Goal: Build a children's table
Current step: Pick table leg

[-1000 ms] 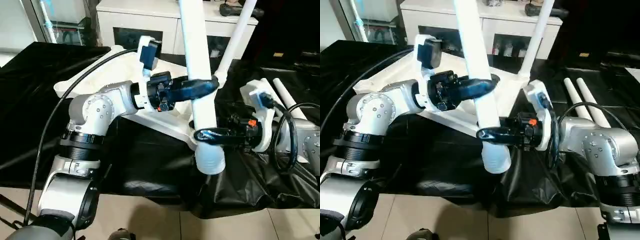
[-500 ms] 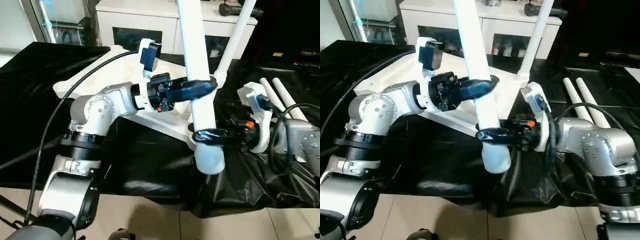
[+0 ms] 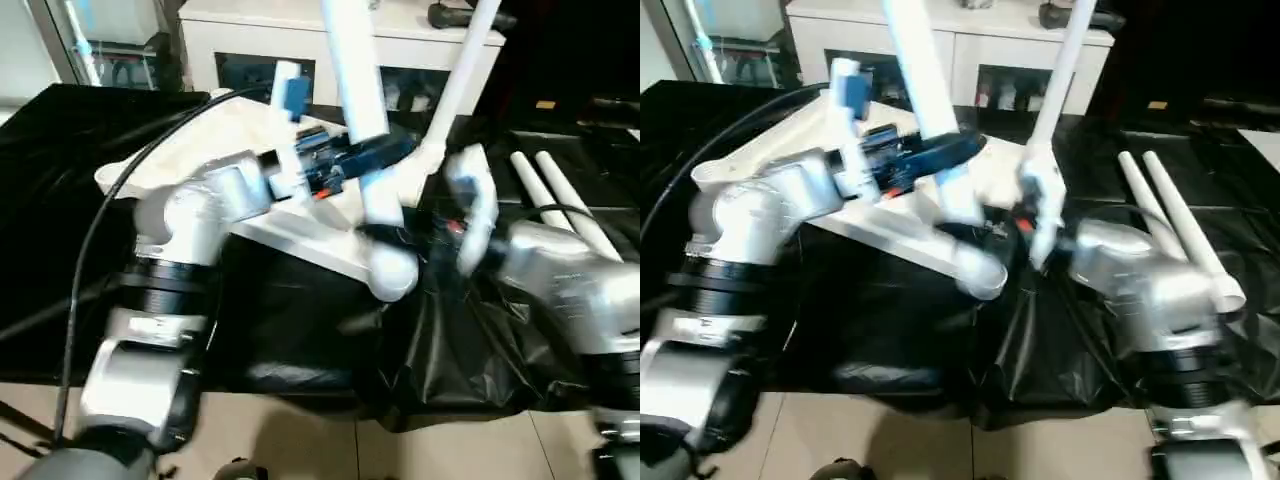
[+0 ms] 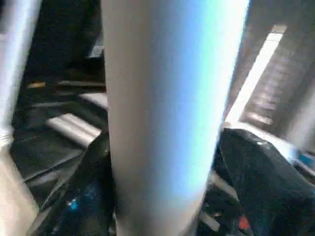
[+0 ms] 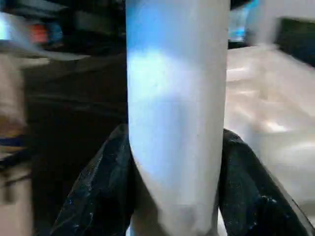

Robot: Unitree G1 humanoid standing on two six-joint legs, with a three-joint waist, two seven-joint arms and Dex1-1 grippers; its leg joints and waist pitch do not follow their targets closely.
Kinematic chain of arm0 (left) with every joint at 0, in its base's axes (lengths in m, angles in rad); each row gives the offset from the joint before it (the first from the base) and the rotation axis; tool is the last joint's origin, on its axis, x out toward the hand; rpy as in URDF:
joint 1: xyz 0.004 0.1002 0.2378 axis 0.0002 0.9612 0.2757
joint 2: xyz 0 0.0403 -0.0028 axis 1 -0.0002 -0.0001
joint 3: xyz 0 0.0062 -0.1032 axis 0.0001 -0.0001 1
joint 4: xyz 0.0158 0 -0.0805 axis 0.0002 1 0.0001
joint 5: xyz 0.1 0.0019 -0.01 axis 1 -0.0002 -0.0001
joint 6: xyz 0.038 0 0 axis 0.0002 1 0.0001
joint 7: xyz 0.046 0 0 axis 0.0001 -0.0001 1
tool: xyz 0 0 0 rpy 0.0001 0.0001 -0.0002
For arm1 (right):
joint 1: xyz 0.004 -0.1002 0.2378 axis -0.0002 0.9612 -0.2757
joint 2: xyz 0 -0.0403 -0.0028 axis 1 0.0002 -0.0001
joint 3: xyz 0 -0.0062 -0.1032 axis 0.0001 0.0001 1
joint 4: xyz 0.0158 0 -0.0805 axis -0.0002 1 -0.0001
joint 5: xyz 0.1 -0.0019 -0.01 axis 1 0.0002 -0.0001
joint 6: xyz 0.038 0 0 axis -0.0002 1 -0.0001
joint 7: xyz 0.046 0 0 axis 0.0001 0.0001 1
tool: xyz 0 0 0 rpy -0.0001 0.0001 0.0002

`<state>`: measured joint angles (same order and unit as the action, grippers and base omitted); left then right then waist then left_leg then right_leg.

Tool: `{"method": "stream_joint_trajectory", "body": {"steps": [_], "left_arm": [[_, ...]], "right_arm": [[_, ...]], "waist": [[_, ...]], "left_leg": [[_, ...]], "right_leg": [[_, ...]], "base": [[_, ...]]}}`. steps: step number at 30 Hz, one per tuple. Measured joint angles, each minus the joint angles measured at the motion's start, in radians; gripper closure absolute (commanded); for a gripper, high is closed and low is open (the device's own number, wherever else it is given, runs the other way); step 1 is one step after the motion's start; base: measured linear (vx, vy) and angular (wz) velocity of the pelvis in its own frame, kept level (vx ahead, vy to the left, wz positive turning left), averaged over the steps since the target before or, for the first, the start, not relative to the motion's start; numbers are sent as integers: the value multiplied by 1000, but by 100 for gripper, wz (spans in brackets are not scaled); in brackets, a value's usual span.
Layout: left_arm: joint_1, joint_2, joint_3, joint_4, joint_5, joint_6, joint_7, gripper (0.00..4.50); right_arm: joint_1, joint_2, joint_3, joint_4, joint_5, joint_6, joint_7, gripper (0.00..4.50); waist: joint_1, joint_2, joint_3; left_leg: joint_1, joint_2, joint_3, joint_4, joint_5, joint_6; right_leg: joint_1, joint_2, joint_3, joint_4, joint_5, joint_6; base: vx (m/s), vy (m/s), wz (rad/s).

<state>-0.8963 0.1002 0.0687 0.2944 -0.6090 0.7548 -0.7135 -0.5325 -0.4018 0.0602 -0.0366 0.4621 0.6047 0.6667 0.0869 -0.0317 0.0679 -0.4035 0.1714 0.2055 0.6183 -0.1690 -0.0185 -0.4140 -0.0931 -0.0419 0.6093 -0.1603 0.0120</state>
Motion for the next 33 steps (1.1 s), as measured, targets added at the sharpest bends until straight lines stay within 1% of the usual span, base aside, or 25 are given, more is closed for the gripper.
{"method": "stream_joint_trajectory", "body": {"steps": [1,2,3,5,6,7,9,10,12,13,18,23,30,31,33], "left_arm": [[0,-16,9,-1,4,0,39,91],[0,-46,21,-1,15,-2,102,91],[0,-60,31,-1,18,-5,140,91],[0,-107,57,-2,24,-27,232,91],[0,-122,64,-2,28,-38,264,91],[0,-134,71,-2,34,-50,290,108],[0,-147,82,-2,38,-68,331,108],[0,-150,90,-1,40,-74,345,129],[-1,-151,100,9,46,-90,367,137],[-2,-151,107,13,50,-99,379,156],[-9,-156,109,15,66,-112,416,202],[-9,-151,102,15,78,-125,425,245],[-9,-145,98,15,89,-131,429,262],[-9,-141,95,15,89,-131,426,263],[-10,-137,90,15,89,-130,422,264]], "right_arm": [[0,17,3,1,-29,-26,-45,262],[1,50,11,3,-83,-70,-119,262],[1,73,18,4,-116,-96,-164,263],[8,127,49,5,-201,-148,-268,263],[13,146,65,5,-223,-162,-299,263],[19,161,78,5,-241,-176,-319,263],[27,169,114,5,-272,-192,-336,263],[29,169,126,5,-284,-200,-337,263],[31,180,139,5,-309,-210,-355,263],[31,194,139,6,-317,-218,-369,263],[31,224,141,18,-348,-230,-407,264],[31,229,141,24,-350,-240,-407,264],[31,233,140,25,-351,-244,-403,264],[31,238,131,28,-341,-244,-387,229],[31,246,115,35,-316,-243,-364,194]], "waist": [[-1,0,0],[-2,0,0],[-4,0,0],[-10,0,0],[-12,0,0],[-15,0,0],[-22,0,0],[-25,0,1],[-29,0,1],[-30,0,1],[-30,0,1],[-29,0,1],[-30,0,1],[-29,0,1],[-29,0,1]], "left_leg": [[-1,0,0,0,0,0],[-1,0,0,-1,0,0],[-1,0,0,-1,0,0],[-1,0,0,-3,0,-1],[-1,0,0,-5,0,-1],[-1,0,0,-5,0,-1],[-1,0,0,-8,0,-1],[-1,0,0,-9,0,-1],[-2,-1,0,-11,0,-1],[-2,-1,0,-12,0,-1],[-3,-1,1,-16,0,0],[-3,-1,1,-16,0,0],[-2,-1,1,-16,0,0],[-2,-1,1,-16,0,0],[-2,-1,1,-16,0,0]], "right_leg": [[-1,0,0,0,0,0],[-1,0,0,0,0,0],[-2,0,0,0,0,0],[-3,1,0,0,-1,2],[-3,1,0,-1,-2,3],[-3,1,0,-2,-2,4],[-2,1,0,-4,-3,4],[-2,1,0,-6,-2,4],[-2,1,-1,-8,0,1],[-3,1,-1,-9,0,0],[-3,2,-1,-14,0,0],[-2,2,-1,-14,0,0],[-2,2,-1,-14,1,-1],[-2,2,-1,-14,1,-1],[-2,2,-1,-14,1,-1]], "base": [[0,0,0],[0,0,0],[0,0,0],[0,0,0],[0,0,0],[0,0,0],[0,0,0],[0,0,0],[0,0,0],[0,0,0],[0,0,0],[0,0,0],[0,0,0],[0,0,0],[0,0,0]]}}
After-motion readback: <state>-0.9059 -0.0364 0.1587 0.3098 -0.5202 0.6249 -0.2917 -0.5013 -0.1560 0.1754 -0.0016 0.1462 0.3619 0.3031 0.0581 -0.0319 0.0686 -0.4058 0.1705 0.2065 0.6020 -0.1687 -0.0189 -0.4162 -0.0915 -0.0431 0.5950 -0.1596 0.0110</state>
